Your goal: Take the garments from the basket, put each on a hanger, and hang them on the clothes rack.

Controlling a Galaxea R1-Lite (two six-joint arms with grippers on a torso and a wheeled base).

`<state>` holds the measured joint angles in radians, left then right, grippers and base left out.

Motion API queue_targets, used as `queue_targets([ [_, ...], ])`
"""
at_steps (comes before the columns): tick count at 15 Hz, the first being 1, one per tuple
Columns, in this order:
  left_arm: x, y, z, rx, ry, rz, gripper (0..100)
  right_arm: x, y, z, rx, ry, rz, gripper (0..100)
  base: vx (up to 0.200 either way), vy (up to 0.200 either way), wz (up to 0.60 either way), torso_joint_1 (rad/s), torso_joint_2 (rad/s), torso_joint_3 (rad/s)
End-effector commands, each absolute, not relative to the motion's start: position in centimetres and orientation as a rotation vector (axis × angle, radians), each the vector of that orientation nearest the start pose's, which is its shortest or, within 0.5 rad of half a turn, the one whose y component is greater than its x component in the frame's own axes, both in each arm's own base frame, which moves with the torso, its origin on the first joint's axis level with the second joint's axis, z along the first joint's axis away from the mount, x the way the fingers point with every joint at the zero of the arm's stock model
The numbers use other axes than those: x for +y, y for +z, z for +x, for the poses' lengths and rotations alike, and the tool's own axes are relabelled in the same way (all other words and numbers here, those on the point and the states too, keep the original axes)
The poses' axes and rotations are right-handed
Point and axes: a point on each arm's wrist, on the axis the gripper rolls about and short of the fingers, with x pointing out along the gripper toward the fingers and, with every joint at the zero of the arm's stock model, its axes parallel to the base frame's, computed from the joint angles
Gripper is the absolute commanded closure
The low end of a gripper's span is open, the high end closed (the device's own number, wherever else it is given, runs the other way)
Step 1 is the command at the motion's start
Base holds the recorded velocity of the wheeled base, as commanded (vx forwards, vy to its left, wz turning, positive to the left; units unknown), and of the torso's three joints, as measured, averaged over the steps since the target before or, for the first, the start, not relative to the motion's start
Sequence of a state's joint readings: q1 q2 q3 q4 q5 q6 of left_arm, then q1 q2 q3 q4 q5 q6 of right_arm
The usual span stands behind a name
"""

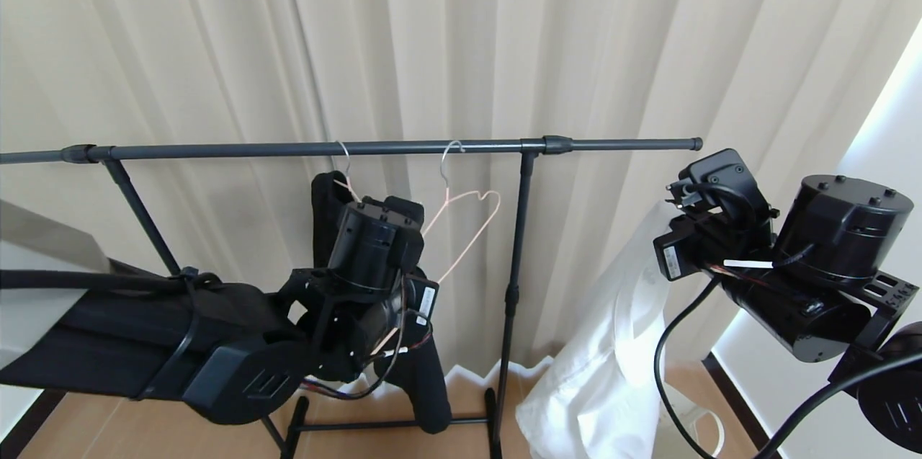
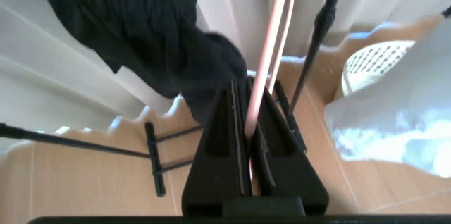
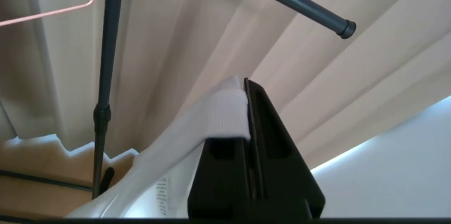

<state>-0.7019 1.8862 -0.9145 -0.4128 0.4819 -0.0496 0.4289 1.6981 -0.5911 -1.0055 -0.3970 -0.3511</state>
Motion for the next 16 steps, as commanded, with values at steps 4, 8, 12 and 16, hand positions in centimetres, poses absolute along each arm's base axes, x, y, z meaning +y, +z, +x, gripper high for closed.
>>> queue_targets([
  [4,-19.9,13.9,23.5,0.418,-0.246,0.262,100,11.0,16.4,26.2,0.088,0.047,-0.392,100,0.0,0.0,0.0,0.0,0.0,0.0],
  [8,-18.7,13.6,21.2,0.406,-0.416,0.229,100,11.0,16.5,26.2,0.087,0.047,-0.392,100,0.0,0.0,0.0,0.0,0.0,0.0],
  [12,-18.6,13.2,20.7,0.323,-0.532,0.238,100,10.9,17.2,25.8,0.065,0.037,-0.382,100,0.0,0.0,0.0,0.0,0.0,0.0],
  [16,-18.9,12.3,19.9,0.288,-0.577,0.226,100,10.9,17.1,26.2,0.068,0.026,-0.384,100,0.0,0.0,0.0,0.0,0.0,0.0],
])
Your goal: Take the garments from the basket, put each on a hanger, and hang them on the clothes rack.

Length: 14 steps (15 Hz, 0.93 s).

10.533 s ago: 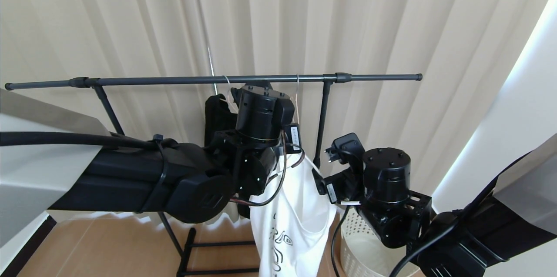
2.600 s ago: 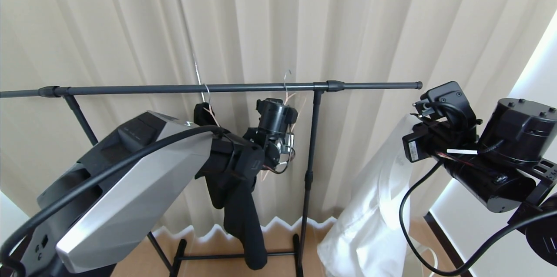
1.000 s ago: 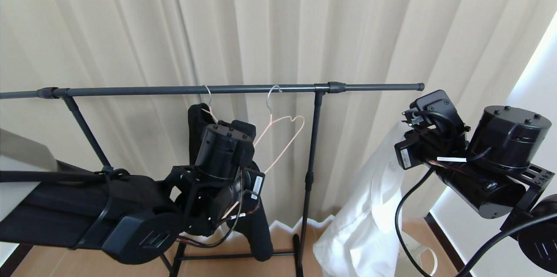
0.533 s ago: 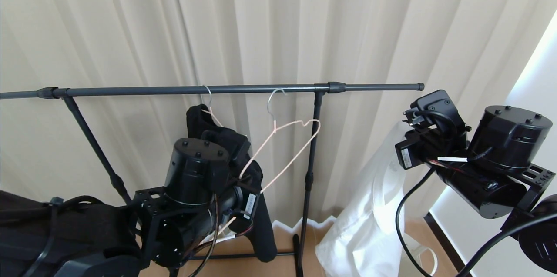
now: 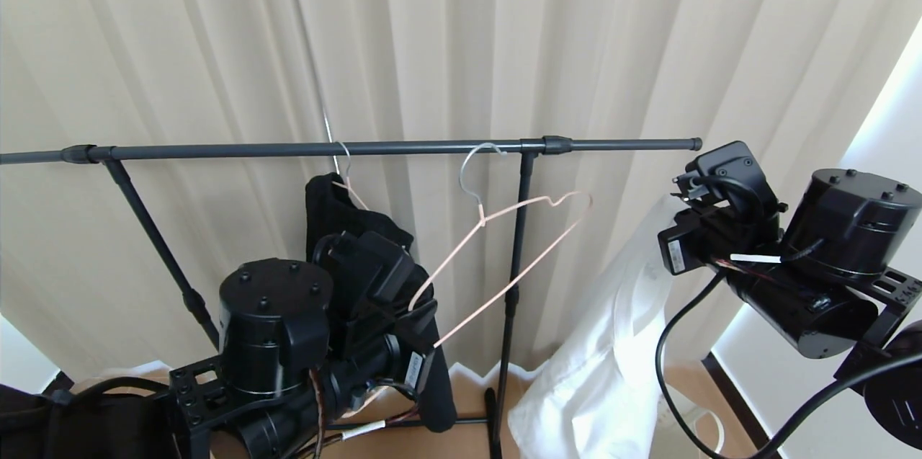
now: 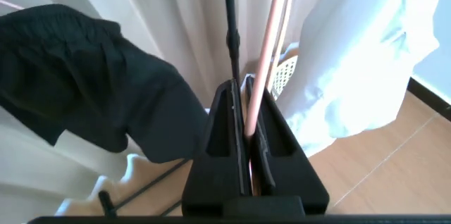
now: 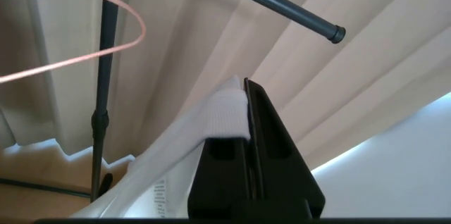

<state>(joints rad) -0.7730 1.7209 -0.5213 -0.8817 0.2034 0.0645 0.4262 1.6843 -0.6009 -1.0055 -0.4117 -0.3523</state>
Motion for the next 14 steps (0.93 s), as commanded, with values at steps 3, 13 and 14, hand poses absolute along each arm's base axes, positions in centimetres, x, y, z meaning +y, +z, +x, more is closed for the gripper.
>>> queue_targets([
  [3,-18.9,11.8,18.8,0.286,-0.642,0.224,100,11.1,17.0,27.1,0.077,-0.027,-0.386,100,0.0,0.0,0.0,0.0,0.0,0.0],
  [13,-19.7,10.6,17.0,0.298,-0.765,0.222,100,10.9,17.2,29.3,0.085,-0.212,-0.371,100,0.0,0.0,0.0,0.0,0.0,0.0],
  [14,-19.8,10.6,17.1,0.29,-0.767,0.215,100,10.9,17.2,29.3,0.086,-0.212,-0.372,100,0.0,0.0,0.0,0.0,0.0,0.0],
])
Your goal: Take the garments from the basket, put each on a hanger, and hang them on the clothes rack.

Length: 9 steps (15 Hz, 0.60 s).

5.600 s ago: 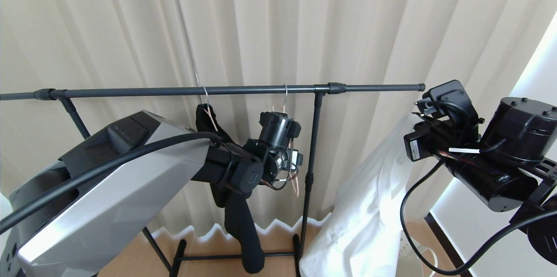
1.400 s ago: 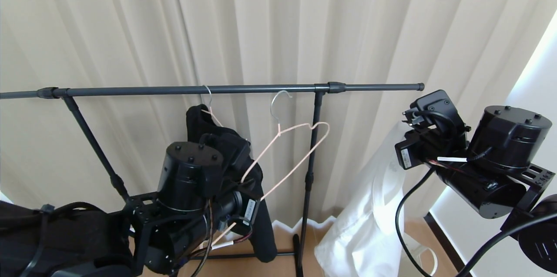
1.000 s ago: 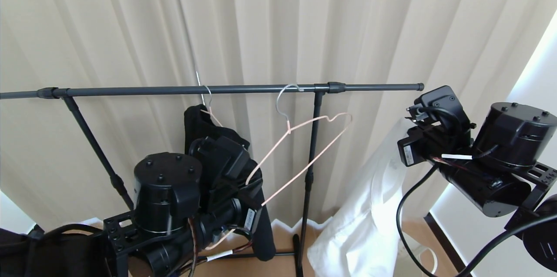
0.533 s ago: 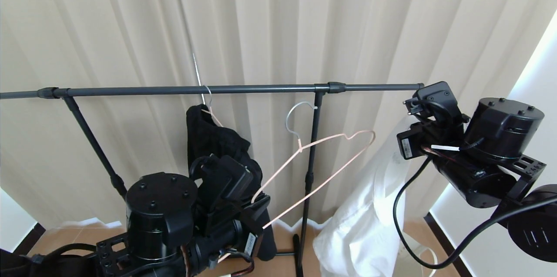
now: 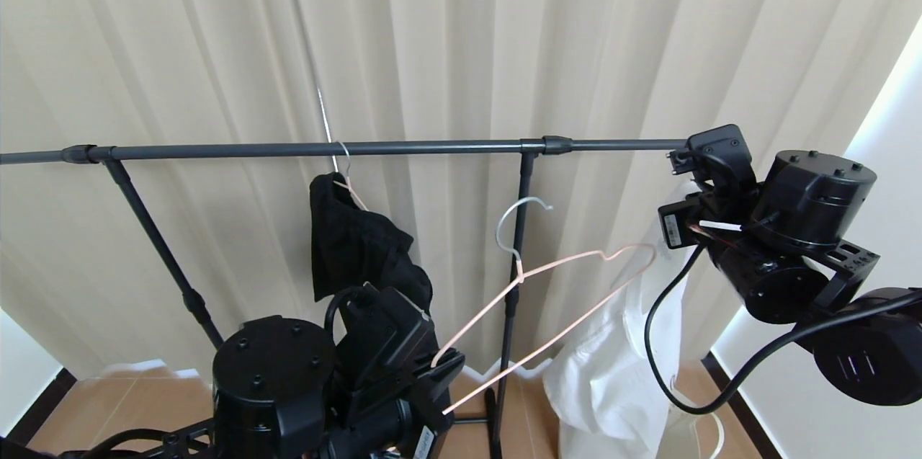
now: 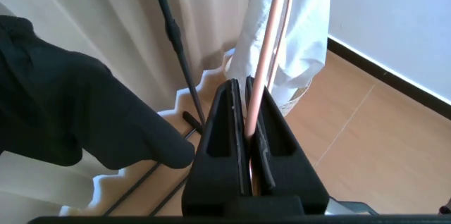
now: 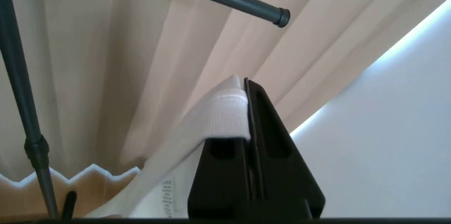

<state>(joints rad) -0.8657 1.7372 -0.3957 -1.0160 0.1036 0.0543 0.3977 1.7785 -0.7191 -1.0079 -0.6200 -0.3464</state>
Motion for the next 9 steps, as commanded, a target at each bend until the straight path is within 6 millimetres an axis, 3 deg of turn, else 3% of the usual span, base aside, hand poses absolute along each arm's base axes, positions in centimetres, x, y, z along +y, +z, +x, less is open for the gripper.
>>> queue_targets([
  [1,-20.2,10.2,17.2,0.294,-0.768,0.216,100,11.0,16.9,29.5,0.092,-0.211,-0.374,100,0.0,0.0,0.0,0.0,0.0,0.0],
  [9,-21.7,8.8,18.2,0.264,-0.769,0.14,100,12.1,15.9,29.8,0.068,-0.218,-0.364,100,0.0,0.0,0.0,0.0,0.0,0.0],
])
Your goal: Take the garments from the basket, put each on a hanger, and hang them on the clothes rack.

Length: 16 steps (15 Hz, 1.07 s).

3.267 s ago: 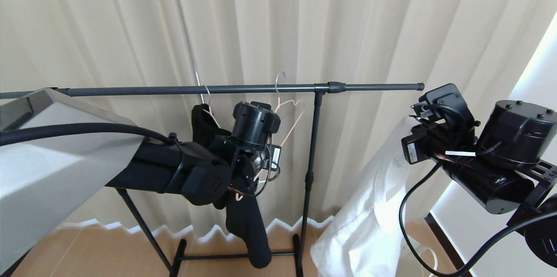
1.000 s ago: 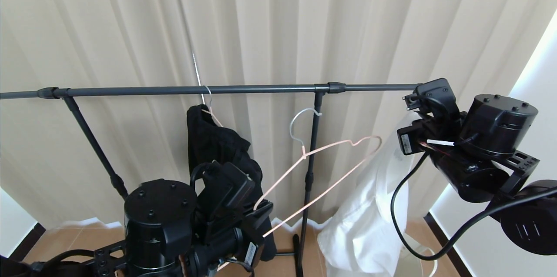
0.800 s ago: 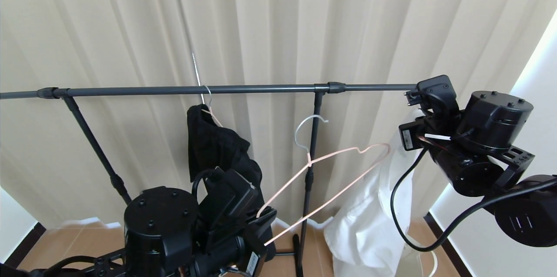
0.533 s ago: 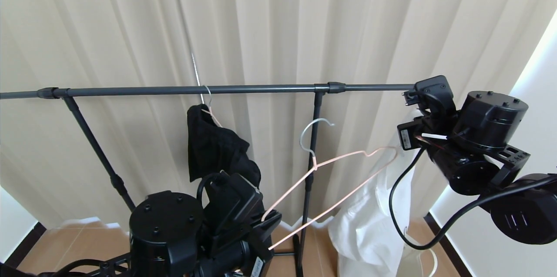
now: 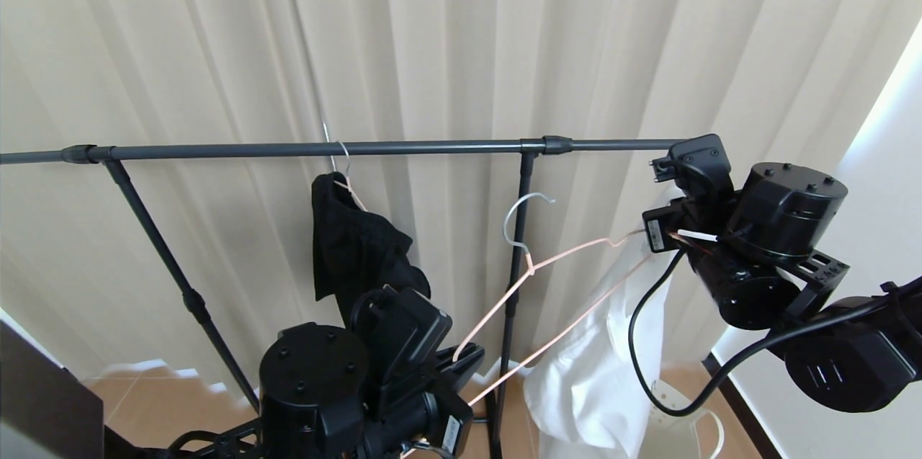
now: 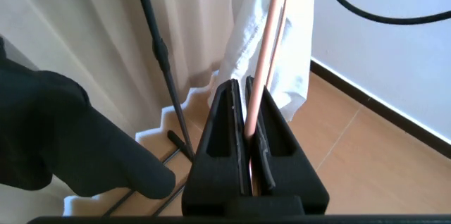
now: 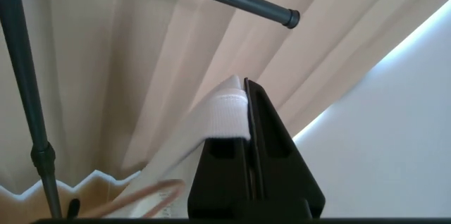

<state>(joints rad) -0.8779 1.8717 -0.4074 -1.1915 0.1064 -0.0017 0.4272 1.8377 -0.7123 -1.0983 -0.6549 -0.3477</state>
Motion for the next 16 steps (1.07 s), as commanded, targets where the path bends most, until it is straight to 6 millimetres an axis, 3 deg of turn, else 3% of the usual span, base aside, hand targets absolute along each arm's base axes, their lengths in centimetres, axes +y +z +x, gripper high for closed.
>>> queue_targets([
  [1,-21.7,8.8,18.2,0.265,-0.769,0.132,100,12.2,15.9,29.8,0.069,-0.217,-0.365,100,0.0,0.0,0.0,0.0,0.0,0.0],
  [9,-22.1,9.1,18.5,0.261,-0.758,0.092,100,13.8,16.0,28.5,0.062,-0.18,-0.367,100,0.0,0.0,0.0,0.0,0.0,0.0],
  [16,-22.0,9.0,18.6,0.263,-0.753,0.095,100,15.9,17.0,25.3,0.03,-0.115,-0.358,100,0.0,0.0,0.0,0.0,0.0,0.0],
])
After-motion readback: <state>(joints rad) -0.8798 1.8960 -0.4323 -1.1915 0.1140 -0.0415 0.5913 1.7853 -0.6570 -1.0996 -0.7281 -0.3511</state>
